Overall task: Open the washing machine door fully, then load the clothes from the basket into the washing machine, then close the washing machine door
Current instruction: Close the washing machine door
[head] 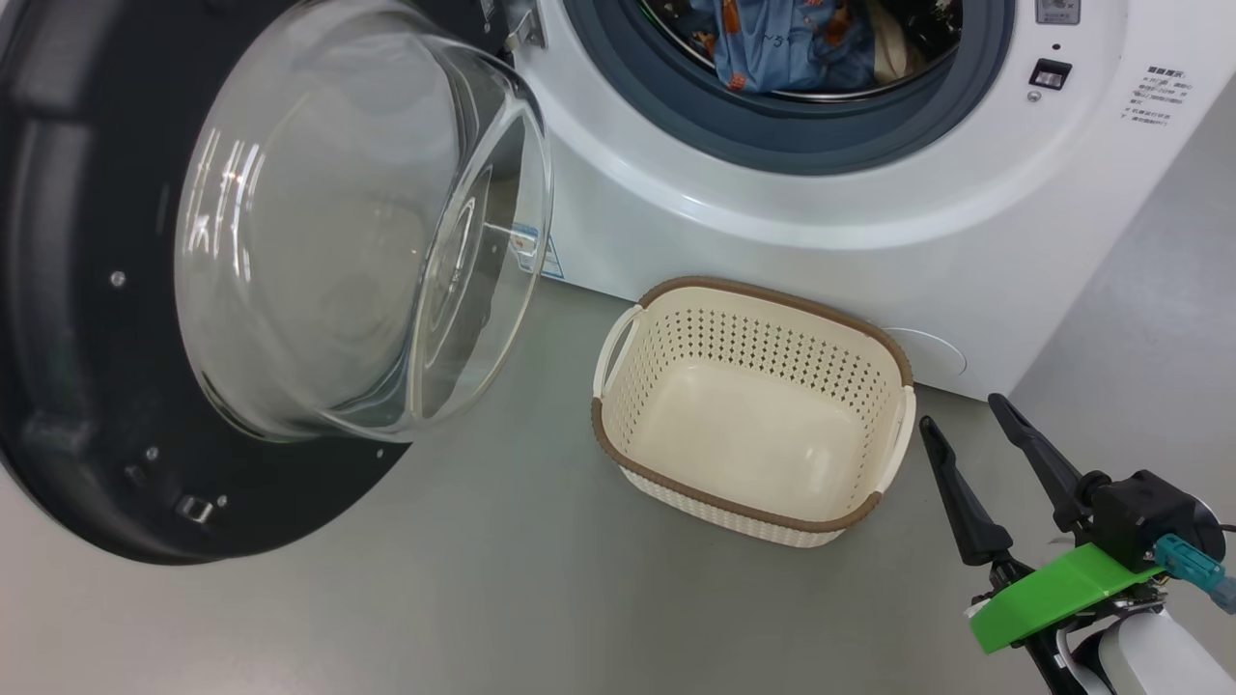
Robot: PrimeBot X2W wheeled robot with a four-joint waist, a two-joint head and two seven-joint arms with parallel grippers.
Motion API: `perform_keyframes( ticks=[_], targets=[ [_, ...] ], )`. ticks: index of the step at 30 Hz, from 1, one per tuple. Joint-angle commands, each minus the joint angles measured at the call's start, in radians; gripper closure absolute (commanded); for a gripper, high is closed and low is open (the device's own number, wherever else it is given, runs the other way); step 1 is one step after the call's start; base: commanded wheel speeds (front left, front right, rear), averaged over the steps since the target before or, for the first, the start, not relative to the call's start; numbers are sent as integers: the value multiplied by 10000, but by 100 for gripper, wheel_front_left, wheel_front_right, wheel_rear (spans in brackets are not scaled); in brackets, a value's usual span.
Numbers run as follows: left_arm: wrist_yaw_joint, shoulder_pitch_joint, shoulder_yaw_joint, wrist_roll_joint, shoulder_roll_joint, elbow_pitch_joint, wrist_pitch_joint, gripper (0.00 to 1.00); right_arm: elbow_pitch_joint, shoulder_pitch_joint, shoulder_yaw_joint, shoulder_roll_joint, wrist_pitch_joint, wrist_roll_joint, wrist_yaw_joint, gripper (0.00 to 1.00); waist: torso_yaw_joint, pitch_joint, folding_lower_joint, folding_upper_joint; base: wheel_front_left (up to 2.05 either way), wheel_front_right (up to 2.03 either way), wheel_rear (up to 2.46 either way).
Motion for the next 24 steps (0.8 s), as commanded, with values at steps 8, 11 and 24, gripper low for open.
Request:
perform_keyframes(
  ticks=[8,11,24],
  targets=[
    [-81,55,411,-293,571,-871,669,100,-254,145,-2,63,-80,-31,44,0,-121,-187,0,-1,0,0,0],
    [-81,112,444,-392,533,-1132,989,100,-252,166,-35,121,-80,-29,44,0,-193,-243,0,-1,0,0,0],
    [-81,272,420,-326,322,-2007,1634,100,-318,314,-272,225,-80,-49,44,0,-525,-406,0,-1,0,0,0]
  ],
)
